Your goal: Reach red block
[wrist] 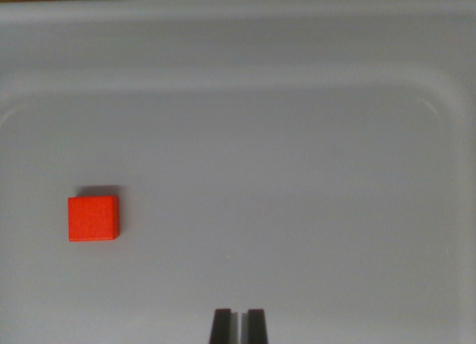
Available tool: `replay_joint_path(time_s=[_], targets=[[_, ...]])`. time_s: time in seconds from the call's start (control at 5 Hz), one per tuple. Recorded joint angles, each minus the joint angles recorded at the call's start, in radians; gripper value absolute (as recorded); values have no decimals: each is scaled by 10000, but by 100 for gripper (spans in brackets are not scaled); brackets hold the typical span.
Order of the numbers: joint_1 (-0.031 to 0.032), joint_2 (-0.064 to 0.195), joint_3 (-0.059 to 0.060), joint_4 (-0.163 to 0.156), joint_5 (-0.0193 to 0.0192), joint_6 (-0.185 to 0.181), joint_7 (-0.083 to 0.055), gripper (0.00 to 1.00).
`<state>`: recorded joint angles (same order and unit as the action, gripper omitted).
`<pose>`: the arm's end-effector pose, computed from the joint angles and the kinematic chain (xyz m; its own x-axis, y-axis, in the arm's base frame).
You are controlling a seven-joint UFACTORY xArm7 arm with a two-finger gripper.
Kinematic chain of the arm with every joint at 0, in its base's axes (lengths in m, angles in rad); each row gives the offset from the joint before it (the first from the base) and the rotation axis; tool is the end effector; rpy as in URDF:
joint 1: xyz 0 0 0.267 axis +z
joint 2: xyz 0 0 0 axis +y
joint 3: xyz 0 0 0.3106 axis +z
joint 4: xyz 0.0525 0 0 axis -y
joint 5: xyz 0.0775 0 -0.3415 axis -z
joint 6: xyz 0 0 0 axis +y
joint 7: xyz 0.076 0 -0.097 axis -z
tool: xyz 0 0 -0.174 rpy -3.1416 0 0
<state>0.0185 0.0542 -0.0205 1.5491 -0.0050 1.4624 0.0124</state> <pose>0.5004 -0.0022 0.3573 0.9994 -0.0138 0.0326 -0.0140 -0.9999 0.0057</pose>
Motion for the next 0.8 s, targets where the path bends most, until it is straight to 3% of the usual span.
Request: replay_joint_path(time_s=[0.2, 0.4, 0.6, 0.8], targets=[[62, 186, 50, -136, 0, -290, 10, 0], [62, 186, 50, -136, 0, -290, 10, 0], [137, 410, 109, -299, 0, -637, 22, 0], [137, 410, 109, -299, 0, -637, 22, 0]])
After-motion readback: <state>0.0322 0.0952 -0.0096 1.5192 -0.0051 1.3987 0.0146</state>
